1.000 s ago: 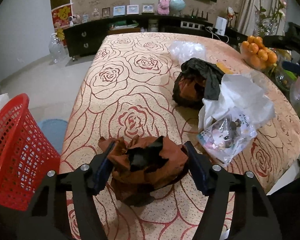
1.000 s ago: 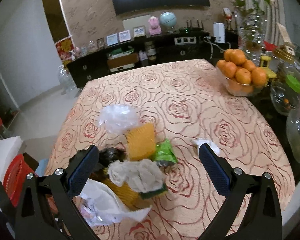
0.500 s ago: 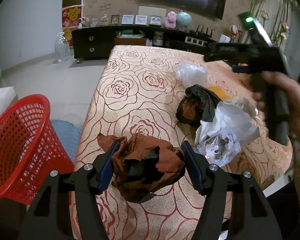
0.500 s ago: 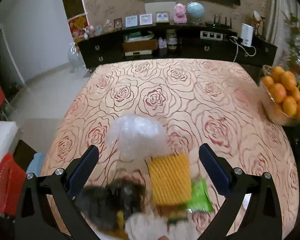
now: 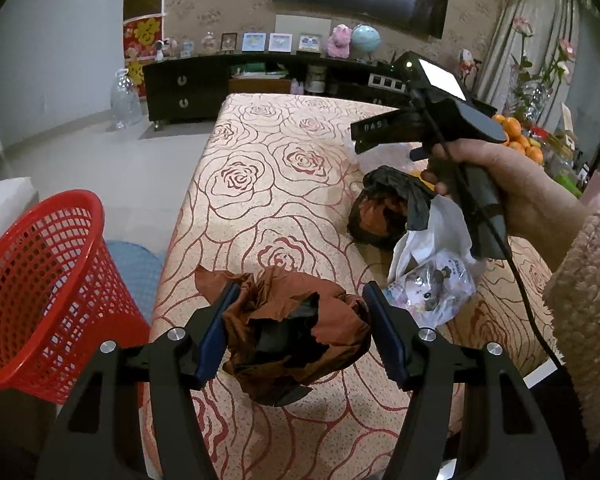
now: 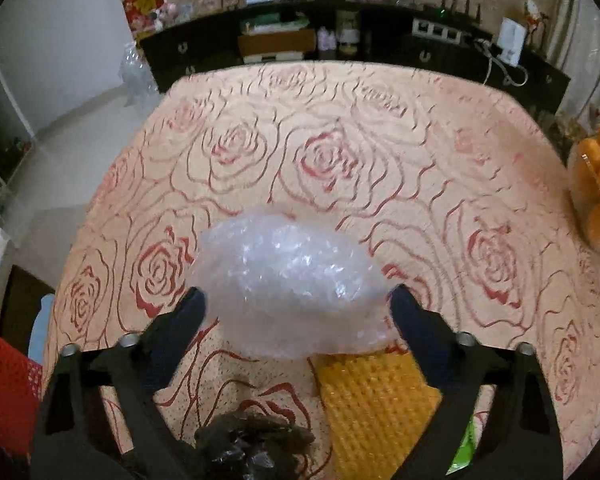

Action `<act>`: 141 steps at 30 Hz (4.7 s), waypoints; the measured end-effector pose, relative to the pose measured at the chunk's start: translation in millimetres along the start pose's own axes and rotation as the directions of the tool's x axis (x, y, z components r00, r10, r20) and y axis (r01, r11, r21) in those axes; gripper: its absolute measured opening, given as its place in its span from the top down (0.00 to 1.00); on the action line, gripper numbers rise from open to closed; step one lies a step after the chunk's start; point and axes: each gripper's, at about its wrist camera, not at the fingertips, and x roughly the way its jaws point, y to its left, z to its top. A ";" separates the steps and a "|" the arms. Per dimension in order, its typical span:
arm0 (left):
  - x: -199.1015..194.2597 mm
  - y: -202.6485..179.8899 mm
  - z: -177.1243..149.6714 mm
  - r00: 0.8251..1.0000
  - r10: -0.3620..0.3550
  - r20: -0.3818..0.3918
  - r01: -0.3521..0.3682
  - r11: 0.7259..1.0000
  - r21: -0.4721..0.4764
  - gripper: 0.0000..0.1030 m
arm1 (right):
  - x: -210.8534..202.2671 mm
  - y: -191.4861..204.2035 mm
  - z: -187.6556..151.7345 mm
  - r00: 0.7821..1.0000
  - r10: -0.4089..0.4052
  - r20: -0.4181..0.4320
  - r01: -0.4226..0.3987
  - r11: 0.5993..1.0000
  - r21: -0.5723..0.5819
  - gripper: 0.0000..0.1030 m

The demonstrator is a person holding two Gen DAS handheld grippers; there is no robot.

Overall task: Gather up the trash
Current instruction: 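Grasp the clear bubble plastic with the right tool while the left tool lifts the brown cloth, then carry the brown cloth and clear plastic over the red wastebasket with both tools, then open both tools to drop the cloth and plastic into the wastebasket, then move both tools back over the trash on the table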

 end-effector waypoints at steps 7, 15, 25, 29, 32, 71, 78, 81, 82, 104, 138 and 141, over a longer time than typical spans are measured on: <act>-4.2 4.3 -0.2 1.000 0.023 0.021 -0.023 1.000 0.000 0.41 | -5.3 1.9 -6.7 1.000 -0.023 0.020 0.023 1.000 -0.021 0.51; -16.6 11.4 3.6 0.997 0.045 0.070 -0.044 0.999 -0.012 0.41 | -44.0 -0.8 -16.9 0.997 0.025 0.073 -0.023 1.000 -0.020 0.53; -42.4 23.2 15.6 0.985 0.091 0.149 -0.086 0.996 -0.037 0.41 | -121.6 -0.8 -38.9 0.977 0.071 0.202 -0.067 0.997 -0.027 0.53; -57.7 36.7 21.1 0.974 0.129 0.187 -0.117 0.991 -0.070 0.41 | -151.0 8.8 -51.0 0.960 0.112 0.257 -0.105 0.994 -0.043 0.53; -66.0 46.4 26.4 0.966 0.160 0.202 -0.143 0.985 -0.095 0.41 | -162.2 17.1 -62.4 0.949 0.156 0.273 -0.152 0.988 -0.037 0.53; -82.9 230.8 15.4 0.912 0.409 -0.022 -0.390 0.852 -0.348 0.40 | -150.6 256.2 -111.7 0.881 0.468 0.071 -0.398 0.814 -0.423 0.53; -78.7 230.0 16.2 0.922 0.385 -0.029 -0.371 0.864 -0.340 0.38 | -144.8 270.5 -112.2 0.875 0.482 0.028 -0.423 0.792 -0.440 0.45; -81.0 233.8 16.4 0.931 0.365 -0.021 -0.348 0.867 -0.356 0.37 | -144.0 272.4 -111.9 0.871 0.491 0.019 -0.436 0.788 -0.435 0.36; -81.9 234.9 15.9 0.935 0.354 -0.019 -0.336 0.869 -0.364 0.35 | -144.7 271.5 -111.3 0.870 0.493 0.020 -0.437 0.789 -0.431 0.34; -107.4 209.0 19.1 0.925 0.357 0.130 -0.297 0.893 -0.338 0.14 | -176.2 220.9 -102.8 0.880 0.447 0.161 -0.356 0.845 -0.399 0.31; -46.5 65.6 28.8 0.988 0.089 0.124 -0.083 0.995 -0.054 0.14 | -186.4 -31.3 -130.3 0.954 -0.015 0.301 -0.005 0.998 0.067 0.22; -27.7 33.5 21.2 0.997 0.034 0.075 -0.034 0.999 0.008 0.14 | -186.7 -40.3 -131.5 0.954 -0.016 0.299 -0.011 0.996 0.088 0.22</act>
